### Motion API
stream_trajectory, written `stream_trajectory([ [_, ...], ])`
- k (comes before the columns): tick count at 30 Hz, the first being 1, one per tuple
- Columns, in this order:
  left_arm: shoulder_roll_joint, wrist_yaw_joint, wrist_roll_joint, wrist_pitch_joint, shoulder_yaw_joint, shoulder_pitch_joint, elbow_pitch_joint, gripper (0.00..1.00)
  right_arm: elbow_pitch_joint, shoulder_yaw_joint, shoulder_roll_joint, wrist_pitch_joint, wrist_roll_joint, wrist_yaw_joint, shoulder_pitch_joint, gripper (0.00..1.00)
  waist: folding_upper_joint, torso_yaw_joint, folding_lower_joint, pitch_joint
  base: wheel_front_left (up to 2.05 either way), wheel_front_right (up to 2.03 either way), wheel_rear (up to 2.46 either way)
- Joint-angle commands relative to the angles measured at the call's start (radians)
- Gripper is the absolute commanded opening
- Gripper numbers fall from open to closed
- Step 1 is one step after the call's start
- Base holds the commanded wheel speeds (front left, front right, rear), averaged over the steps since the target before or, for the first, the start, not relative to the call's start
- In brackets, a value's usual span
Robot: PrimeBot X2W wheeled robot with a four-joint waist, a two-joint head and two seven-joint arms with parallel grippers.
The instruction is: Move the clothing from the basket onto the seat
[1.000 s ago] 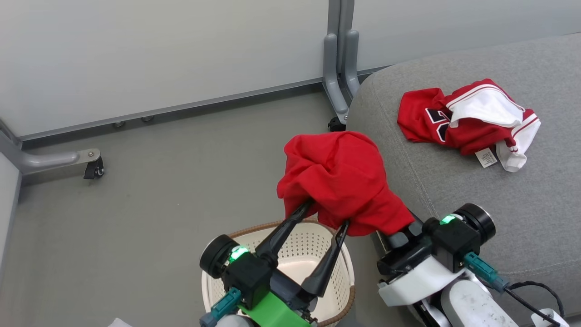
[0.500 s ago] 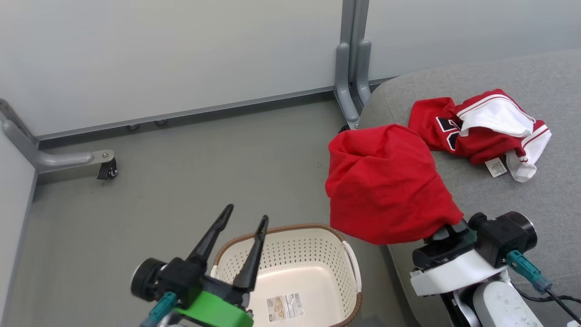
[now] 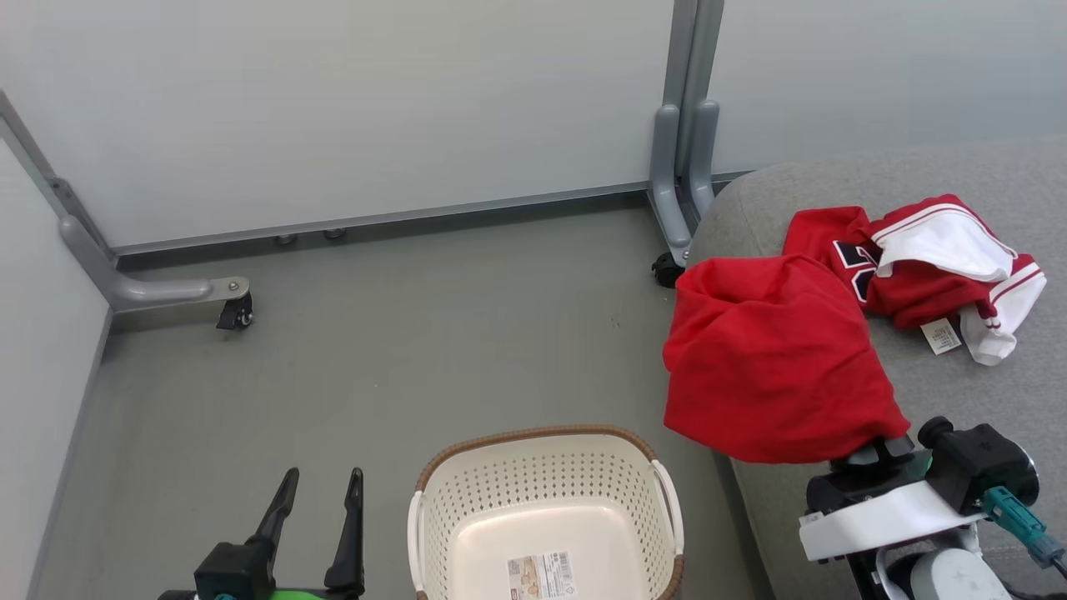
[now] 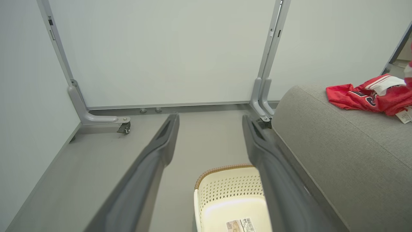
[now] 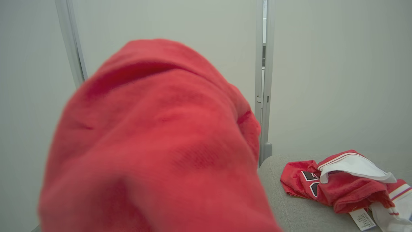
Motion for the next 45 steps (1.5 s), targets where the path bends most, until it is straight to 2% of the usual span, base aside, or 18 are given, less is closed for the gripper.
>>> stream_trajectory([
  [1, -0.007, -0.002, 0.003, 0.0, 0.008, 0.02, 0.008, 1.0, 0.002, -0.008, 0.001, -0.003, 0.011, -0.001, 0.011, 0.0, 0.0, 0.005, 0.0, -0.004, 0.0, 0.0, 0.0],
  [15, -0.016, -0.003, -0.005, 0.0, 0.022, 0.035, 0.029, 1.0, 0.002, -0.026, 0.018, -0.003, 0.022, -0.001, 0.013, 0.0, 0.0, 0.013, 0.0, -0.001, 0.0, 0.0, 0.0],
  [22, -0.017, -0.003, -0.016, 0.0, 0.015, 0.028, 0.025, 1.0, -0.006, -0.037, 0.01, -0.003, 0.019, -0.001, -0.002, 0.0, 0.0, -0.025, 0.0, 0.008, 0.0, 0.0, 0.0],
  [28, -0.017, -0.003, -0.017, 0.0, 0.011, 0.025, 0.023, 1.0, -0.009, -0.042, -0.007, -0.003, 0.015, -0.001, -0.012, 0.0, 0.0, -0.107, 0.0, 0.02, 0.0, 0.0, 0.0],
  [45, -0.017, -0.003, -0.049, 0.0, -0.025, -0.02, 0.031, 1.0, -0.031, -0.101, -0.031, -0.003, 0.005, -0.001, -0.03, 0.0, 0.0, -0.42, 0.0, 0.069, 0.0, 0.0, 0.0],
])
